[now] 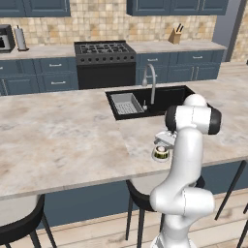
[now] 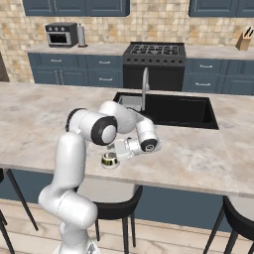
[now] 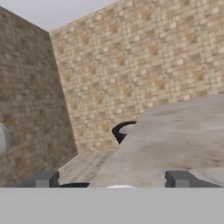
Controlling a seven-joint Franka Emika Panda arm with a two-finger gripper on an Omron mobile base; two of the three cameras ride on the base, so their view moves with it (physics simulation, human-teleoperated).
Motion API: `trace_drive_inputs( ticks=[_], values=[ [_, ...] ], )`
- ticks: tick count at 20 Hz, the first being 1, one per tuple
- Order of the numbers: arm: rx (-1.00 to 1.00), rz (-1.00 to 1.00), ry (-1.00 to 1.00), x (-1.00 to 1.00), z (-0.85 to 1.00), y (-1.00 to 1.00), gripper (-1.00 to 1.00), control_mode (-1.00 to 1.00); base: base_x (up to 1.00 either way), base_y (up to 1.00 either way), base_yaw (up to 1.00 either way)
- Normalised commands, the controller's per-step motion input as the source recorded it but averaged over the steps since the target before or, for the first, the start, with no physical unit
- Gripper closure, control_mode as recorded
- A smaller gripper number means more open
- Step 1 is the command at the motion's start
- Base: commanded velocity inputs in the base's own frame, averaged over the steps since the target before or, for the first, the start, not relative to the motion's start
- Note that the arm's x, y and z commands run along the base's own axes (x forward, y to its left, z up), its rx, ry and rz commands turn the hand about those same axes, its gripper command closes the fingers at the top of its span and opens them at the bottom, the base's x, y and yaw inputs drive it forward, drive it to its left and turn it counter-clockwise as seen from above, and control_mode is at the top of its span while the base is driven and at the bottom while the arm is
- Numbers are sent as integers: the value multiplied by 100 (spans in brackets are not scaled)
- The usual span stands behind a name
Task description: Pick up the marshmallow and place it in the cup of hot chocolate on the dining counter.
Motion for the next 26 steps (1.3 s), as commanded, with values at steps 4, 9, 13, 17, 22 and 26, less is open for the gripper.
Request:
trace_drive_inputs(
  ticks=[4,9,13,17,22,26],
  values=[
    [0,0,-11,-45,28,0,-100,-100,0,0,0],
    [0,0,-31,-50,57,0,-100,-100,0,0,0],
    [0,0,-53,-64,72,0,-100,-100,0,0,0],
    [0,0,-52,-65,85,6,-100,-100,0,0,0],
    [0,0,-29,-61,94,22,-100,-100,0,0,0],
    [0,0,-34,-73,95,10,-100,-100,0,0,0]
  ],
)
